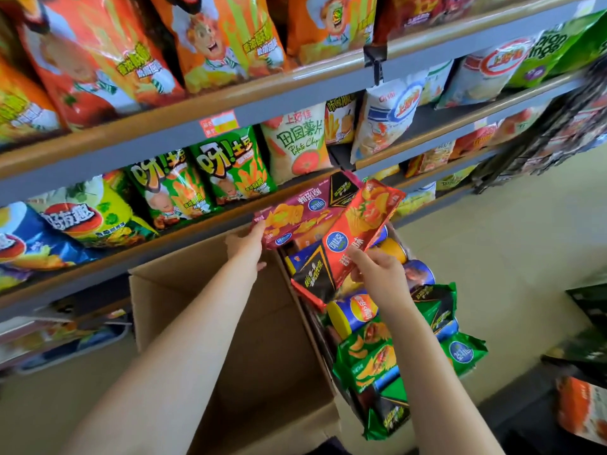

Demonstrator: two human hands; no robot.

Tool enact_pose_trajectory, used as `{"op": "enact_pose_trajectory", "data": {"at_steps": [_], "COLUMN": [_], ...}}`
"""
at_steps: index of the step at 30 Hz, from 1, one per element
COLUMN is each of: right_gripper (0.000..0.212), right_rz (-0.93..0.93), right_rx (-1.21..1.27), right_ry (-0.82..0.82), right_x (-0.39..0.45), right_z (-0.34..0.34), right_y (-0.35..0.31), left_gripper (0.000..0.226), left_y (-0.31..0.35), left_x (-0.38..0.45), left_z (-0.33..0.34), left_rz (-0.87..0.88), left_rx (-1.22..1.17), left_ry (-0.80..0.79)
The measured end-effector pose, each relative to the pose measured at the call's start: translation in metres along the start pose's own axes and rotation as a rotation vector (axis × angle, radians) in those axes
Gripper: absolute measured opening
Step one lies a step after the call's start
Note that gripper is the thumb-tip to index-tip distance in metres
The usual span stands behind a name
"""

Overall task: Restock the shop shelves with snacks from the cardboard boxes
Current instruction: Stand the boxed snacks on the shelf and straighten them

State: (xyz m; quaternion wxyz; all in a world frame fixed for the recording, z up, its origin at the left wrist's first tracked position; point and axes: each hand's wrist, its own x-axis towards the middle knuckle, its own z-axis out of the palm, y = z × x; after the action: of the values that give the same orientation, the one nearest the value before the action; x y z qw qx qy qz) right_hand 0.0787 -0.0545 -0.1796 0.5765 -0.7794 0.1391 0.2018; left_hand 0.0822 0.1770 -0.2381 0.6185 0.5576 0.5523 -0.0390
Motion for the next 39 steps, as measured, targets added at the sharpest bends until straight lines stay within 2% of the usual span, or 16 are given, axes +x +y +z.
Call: {"op": "enact_pose_trajectory", "data": {"at_steps": [4, 8, 11, 13, 18, 20, 22, 24, 26, 27, 30, 32, 35, 37, 39], "right_gripper": [0.040, 0.037, 0.027, 0.011, 0.040, 0.053, 0.053, 0.044, 0.029, 0.022, 0.025, 0.015, 0.025, 0.017, 0.018], "right_rz": [0.045, 0.089, 0.098, 0.087, 0.062, 0.026, -0.031, -0.067, -0.070, -0.061, -0.062, -0.085, -0.108, -0.071, 0.024], "right_rx": [0.192, 0.270, 0.350, 0.443, 0.613, 0.609, 0.586, 0.561, 0.540, 0.514, 0.368, 0.287, 0.212, 0.208, 0.128], "right_ry": [-0.065, -0.096, -0.113, -0.171, -0.191, -0.196, -0.234, -0.292, -0.333, -0.350, -0.397, -0.480, -0.662, -0.749, -0.725], "right_x": [0.004, 0.001, -0.002, -0.005, -0.015, -0.020, -0.028, -0.037, -0.047, -0.051, -0.068, -0.082, -0.103, -0.115, -0.126], "right_z": [0.008, 0.011, 0.012, 0.013, 0.020, 0.022, 0.023, 0.025, 0.030, 0.032, 0.036, 0.039, 0.050, 0.065, 0.086], "right_y": [0.001, 0.004, 0.005, 0.001, -0.022, -0.034, -0.044, -0.053, -0.060, -0.063, -0.077, -0.088, -0.100, -0.101, -0.099], "left_gripper": [0.053, 0.032, 0.018, 0.026, 0.049, 0.065, 0.062, 0.058, 0.065, 0.064, 0.047, 0.051, 0.040, 0.029, 0.031], "left_y": [-0.007, -0.006, -0.004, -0.007, -0.011, -0.007, -0.002, 0.003, 0.006, 0.009, 0.018, 0.025, 0.029, 0.028, 0.024], "left_x": [0.010, -0.001, -0.019, -0.035, -0.067, -0.075, -0.081, -0.086, -0.090, -0.093, -0.106, -0.115, -0.128, -0.133, -0.126], "left_z": [-0.001, -0.003, -0.015, -0.026, -0.067, -0.087, -0.109, -0.131, -0.154, -0.163, -0.185, -0.193, -0.199, -0.200, -0.201], "left_rz": [-0.143, -0.108, -0.096, -0.069, 0.085, 0.170, 0.249, 0.312, 0.364, 0.378, 0.441, 0.465, 0.504, 0.477, 0.406], "left_rx": [-0.233, -0.317, -0.375, -0.385, -0.456, -0.354, -0.232, -0.149, -0.106, -0.098, -0.120, -0.168, -0.137, -0.100, -0.078], "left_ry": [-0.293, -0.339, -0.458, -0.542, -0.641, -0.569, -0.422, -0.317, -0.259, -0.234, -0.160, -0.108, -0.115, -0.112, -0.089]}}
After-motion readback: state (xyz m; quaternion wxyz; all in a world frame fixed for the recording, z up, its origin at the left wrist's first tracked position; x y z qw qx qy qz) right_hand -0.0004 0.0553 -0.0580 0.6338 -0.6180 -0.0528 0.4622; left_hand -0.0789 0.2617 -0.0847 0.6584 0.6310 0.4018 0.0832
